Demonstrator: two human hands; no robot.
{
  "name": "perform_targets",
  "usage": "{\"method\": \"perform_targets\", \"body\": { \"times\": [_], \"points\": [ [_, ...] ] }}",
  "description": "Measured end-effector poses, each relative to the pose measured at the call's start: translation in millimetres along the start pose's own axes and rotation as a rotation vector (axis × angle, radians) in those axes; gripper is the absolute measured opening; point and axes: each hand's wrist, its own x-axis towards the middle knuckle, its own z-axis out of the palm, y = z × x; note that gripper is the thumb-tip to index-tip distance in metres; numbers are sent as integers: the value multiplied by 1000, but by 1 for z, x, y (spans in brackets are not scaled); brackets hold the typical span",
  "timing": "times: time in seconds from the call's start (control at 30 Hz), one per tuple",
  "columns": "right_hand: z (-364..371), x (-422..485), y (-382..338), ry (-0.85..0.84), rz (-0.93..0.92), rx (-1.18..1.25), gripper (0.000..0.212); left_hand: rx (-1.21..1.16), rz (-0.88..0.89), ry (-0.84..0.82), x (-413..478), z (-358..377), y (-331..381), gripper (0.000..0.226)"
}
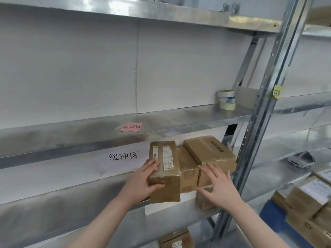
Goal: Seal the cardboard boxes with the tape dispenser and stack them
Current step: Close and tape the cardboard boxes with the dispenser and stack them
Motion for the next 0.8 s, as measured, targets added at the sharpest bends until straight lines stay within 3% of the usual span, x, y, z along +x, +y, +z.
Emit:
{"method": "perform_targets", "body": {
  "times": [0.63, 0.8],
  "points": [
    [-20, 90, 133, -34, -88, -41, 84, 86, -34, 98, 141, 86, 58, 85],
    [-18, 101, 149, -57, -81, -61, 81, 303, -59, 116, 159, 91, 63, 85]
  ]
}}
